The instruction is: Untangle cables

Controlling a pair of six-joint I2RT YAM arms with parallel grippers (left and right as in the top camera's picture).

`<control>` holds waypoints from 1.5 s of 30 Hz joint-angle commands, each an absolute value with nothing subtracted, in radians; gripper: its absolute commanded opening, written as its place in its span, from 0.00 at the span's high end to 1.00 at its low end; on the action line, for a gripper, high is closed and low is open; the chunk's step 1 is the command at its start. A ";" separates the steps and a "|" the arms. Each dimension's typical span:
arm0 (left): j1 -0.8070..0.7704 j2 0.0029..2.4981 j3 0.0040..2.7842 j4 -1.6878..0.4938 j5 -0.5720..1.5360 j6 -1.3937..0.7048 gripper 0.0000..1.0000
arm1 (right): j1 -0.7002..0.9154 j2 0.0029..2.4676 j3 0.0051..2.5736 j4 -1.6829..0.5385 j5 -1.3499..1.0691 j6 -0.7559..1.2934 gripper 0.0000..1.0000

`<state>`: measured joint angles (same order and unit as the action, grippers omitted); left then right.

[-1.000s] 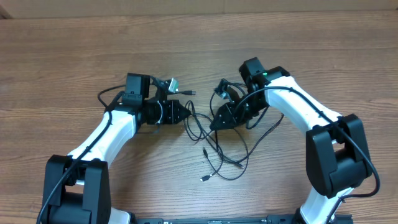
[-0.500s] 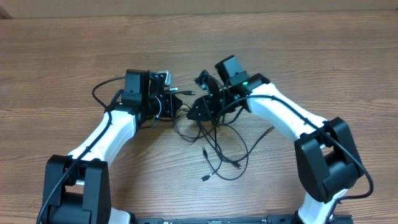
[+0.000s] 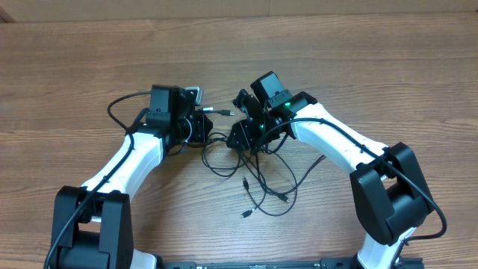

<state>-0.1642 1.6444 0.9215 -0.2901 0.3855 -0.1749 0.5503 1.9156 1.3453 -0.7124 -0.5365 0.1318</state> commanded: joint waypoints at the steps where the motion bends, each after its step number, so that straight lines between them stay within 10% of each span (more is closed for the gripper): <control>1: -0.168 1.648 0.918 -0.319 0.375 -0.108 0.67 | 0.550 1.878 1.347 -0.744 -0.524 0.135 0.54; 24: -0.084 1.647 1.040 -0.564 0.412 -0.002 0.56 | 0.551 1.878 1.347 -0.807 -0.559 0.178 0.39; 45: -0.056 1.648 1.050 -0.750 0.258 -0.060 0.78 | 0.679 1.878 1.110 -0.452 -0.548 0.947 0.58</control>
